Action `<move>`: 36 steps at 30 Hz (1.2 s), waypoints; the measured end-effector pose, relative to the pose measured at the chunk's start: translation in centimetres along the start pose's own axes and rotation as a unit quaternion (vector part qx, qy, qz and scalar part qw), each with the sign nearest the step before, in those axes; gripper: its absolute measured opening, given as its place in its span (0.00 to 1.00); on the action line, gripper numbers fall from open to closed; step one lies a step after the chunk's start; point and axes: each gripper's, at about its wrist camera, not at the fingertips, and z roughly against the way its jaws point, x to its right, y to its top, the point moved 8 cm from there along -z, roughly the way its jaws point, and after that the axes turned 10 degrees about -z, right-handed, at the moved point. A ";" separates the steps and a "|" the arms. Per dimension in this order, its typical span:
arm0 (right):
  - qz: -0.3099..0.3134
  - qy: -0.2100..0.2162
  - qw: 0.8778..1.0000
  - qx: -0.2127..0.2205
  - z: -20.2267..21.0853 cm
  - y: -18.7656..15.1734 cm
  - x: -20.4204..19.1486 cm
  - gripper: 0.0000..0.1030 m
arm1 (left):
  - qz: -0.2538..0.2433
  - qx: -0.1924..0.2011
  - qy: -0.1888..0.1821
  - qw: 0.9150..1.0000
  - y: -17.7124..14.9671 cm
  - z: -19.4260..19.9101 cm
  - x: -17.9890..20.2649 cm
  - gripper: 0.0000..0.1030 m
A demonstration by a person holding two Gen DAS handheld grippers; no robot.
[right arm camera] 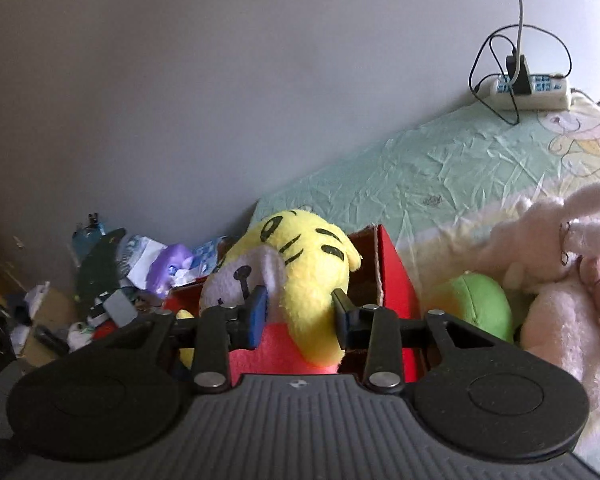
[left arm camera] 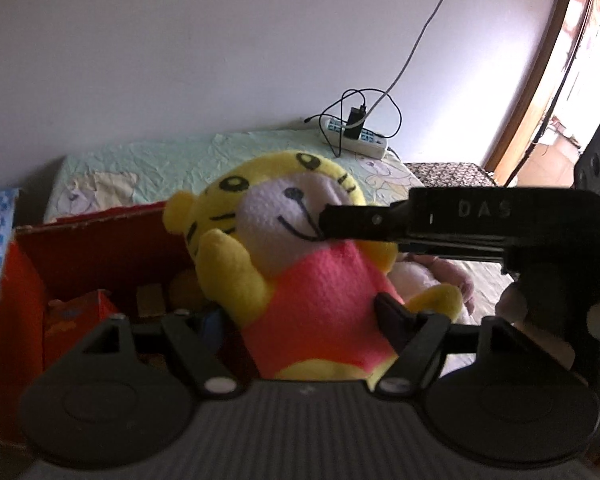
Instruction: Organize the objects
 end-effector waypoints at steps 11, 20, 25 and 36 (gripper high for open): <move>0.065 -0.108 0.992 -0.013 -2.4 -2.3 -0.2 0.31 | -0.005 -0.019 0.017 1.000 -1.6 -0.3 -3.6 0.67; 0.105 -0.153 0.983 0.007 -2.7 -3.5 0.1 0.34 | 0.000 -0.112 0.093 0.989 -3.5 -4.3 -5.4 0.54; 0.094 -0.141 0.985 0.010 -2.4 -3.5 0.4 0.38 | 0.008 -0.163 0.105 0.981 -4.2 -6.6 -5.6 0.52; 0.059 -0.099 0.993 0.013 -0.6 -3.4 1.3 0.30 | -0.007 -0.213 0.115 0.970 -4.3 -8.9 -4.6 0.40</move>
